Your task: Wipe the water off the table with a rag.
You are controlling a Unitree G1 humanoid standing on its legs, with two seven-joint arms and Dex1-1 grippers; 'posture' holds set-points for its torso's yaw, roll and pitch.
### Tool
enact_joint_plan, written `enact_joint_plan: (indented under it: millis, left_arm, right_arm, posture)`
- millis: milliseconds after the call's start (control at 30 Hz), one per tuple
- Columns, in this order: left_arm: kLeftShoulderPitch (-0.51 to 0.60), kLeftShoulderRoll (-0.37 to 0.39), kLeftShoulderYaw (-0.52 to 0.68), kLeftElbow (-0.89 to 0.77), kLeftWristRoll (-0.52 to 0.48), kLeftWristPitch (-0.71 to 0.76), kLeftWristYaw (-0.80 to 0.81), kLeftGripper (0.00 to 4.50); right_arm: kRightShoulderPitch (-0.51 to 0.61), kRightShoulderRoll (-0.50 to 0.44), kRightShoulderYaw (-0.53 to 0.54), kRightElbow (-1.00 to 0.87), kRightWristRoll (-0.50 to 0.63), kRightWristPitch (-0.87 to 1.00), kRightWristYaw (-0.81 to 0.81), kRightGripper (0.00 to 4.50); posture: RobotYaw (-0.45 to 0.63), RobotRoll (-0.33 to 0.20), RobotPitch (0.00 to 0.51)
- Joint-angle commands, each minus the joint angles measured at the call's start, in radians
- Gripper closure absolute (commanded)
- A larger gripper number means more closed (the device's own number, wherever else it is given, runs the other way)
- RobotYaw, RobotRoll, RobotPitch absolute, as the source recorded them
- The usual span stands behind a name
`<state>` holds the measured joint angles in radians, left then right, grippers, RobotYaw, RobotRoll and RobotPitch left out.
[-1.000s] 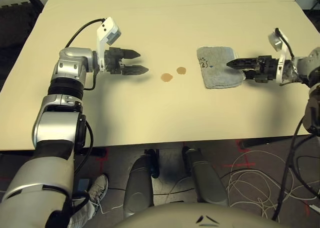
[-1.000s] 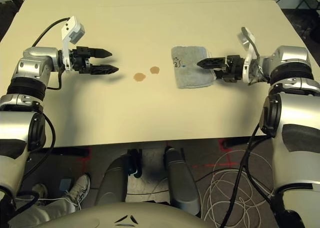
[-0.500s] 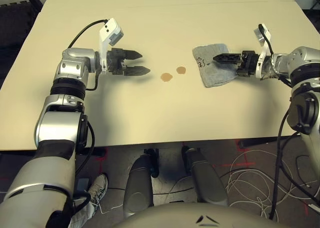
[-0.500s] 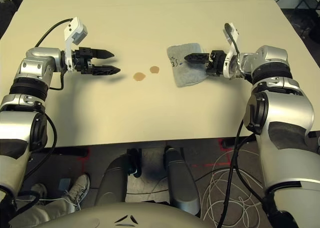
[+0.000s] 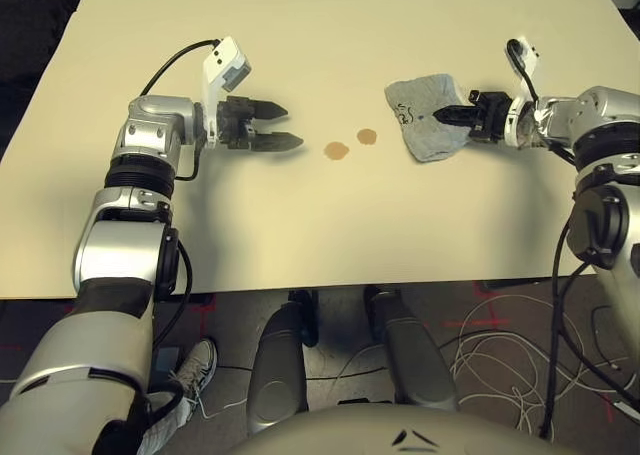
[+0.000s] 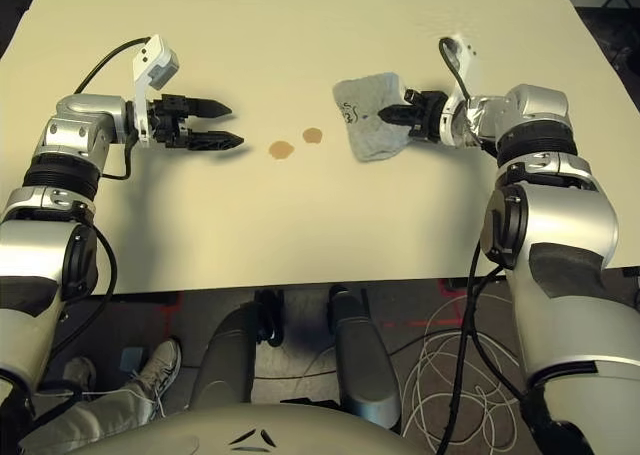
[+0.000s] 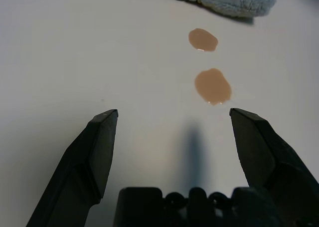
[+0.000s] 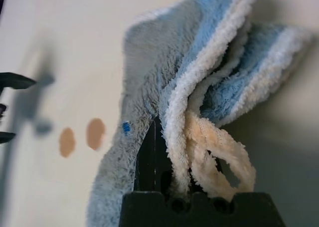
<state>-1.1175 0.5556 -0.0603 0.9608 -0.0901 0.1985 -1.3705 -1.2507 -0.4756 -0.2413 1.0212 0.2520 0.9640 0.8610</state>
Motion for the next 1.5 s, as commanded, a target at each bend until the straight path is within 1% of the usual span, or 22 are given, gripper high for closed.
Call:
enact_joint_plan:
  millis: [33,133,200,300,400,467,600,767,867,1000,1100,1200,1267,1367,1433,1500]
  left_arm:
    - [-0.006,0.005,-0.021,0.009,0.017,-0.003,-0.033,0.0]
    - [-0.003,0.014,-0.028,0.007,0.02,0.003,-0.067,0.0]
    - [0.0,0.023,-0.033,-0.006,0.017,0.016,-0.098,0.0]
    - [-0.01,0.033,-0.029,-0.029,-0.003,0.078,-0.143,0.0]
    - [-0.007,0.047,-0.037,-0.073,-0.016,0.15,-0.205,0.0]
    - [-0.001,0.049,-0.035,-0.1,-0.025,0.184,-0.222,0.0]
    - [0.011,0.048,-0.032,-0.125,-0.024,0.196,-0.211,0.0]
    - [0.023,0.04,-0.037,-0.135,-0.018,0.19,-0.2,0.0]
    - [0.026,0.037,-0.038,-0.136,-0.018,0.188,-0.196,0.0]
    - [0.032,0.036,-0.041,-0.136,-0.017,0.184,-0.193,0.0]
    - [0.04,0.038,-0.042,-0.139,-0.016,0.183,-0.193,0.0]
    - [0.052,0.041,-0.049,-0.138,-0.007,0.169,-0.186,0.0]
    - [0.056,0.041,-0.052,-0.138,-0.006,0.163,-0.184,0.0]
    - [0.055,0.038,-0.054,-0.138,-0.009,0.164,-0.183,0.0]
    - [0.05,0.035,-0.054,-0.133,-0.009,0.162,-0.181,0.0]
    - [0.046,0.032,-0.054,-0.127,-0.009,0.158,-0.18,0.0]
  right_arm:
    - [-0.019,0.061,-0.003,-0.235,0.089,0.16,-0.031,4.46]
    - [0.024,0.151,-0.034,-0.462,0.155,0.301,-0.125,4.46]
    - [0.058,0.23,-0.072,-0.594,0.191,0.387,-0.205,4.46]
    - [0.111,0.335,-0.095,-0.751,0.233,0.48,-0.284,4.46]
    - [0.169,0.421,-0.087,-0.835,0.25,0.502,-0.346,4.46]
    - [0.21,0.454,-0.06,-0.857,0.253,0.485,-0.368,4.46]
    - [0.259,0.466,-0.013,-0.829,0.246,0.421,-0.385,4.46]
    - [0.286,0.41,0.064,-0.736,0.188,0.28,-0.395,4.46]
    - [0.278,0.364,0.073,-0.686,0.161,0.234,-0.417,4.46]
    - [0.269,0.296,0.084,-0.664,0.151,0.221,-0.42,4.46]
    - [0.28,0.229,0.117,-0.706,0.139,0.222,-0.412,4.46]
    - [0.318,0.131,0.201,-0.775,0.105,0.149,-0.359,4.46]
    - [0.347,0.074,0.222,-0.791,0.092,0.109,-0.331,4.46]
    - [0.383,-0.002,0.24,-0.78,0.065,0.049,-0.299,4.46]
    - [0.404,-0.062,0.253,-0.731,0.034,-0.032,-0.268,4.46]
    - [0.401,-0.101,0.249,-0.662,0.008,-0.098,-0.258,4.46]
  posture:
    - [-0.18,0.0,0.306]
    - [-0.18,0.0,0.308]
    - [-0.18,0.0,0.311]
    - [-0.18,0.0,0.311]
    - [-0.19,0.0,0.314]
    - [-0.18,0.0,0.313]
    - [-0.18,0.0,0.316]
    - [-0.18,0.0,0.32]
    - [-0.18,0.0,0.324]
    - [-0.18,0.0,0.326]
    - [-0.19,0.0,0.331]
    - [-0.19,0.0,0.33]
    - [-0.19,0.0,0.329]
    - [-0.2,0.0,0.327]
    - [-0.2,0.0,0.326]
    - [-0.21,0.0,0.324]
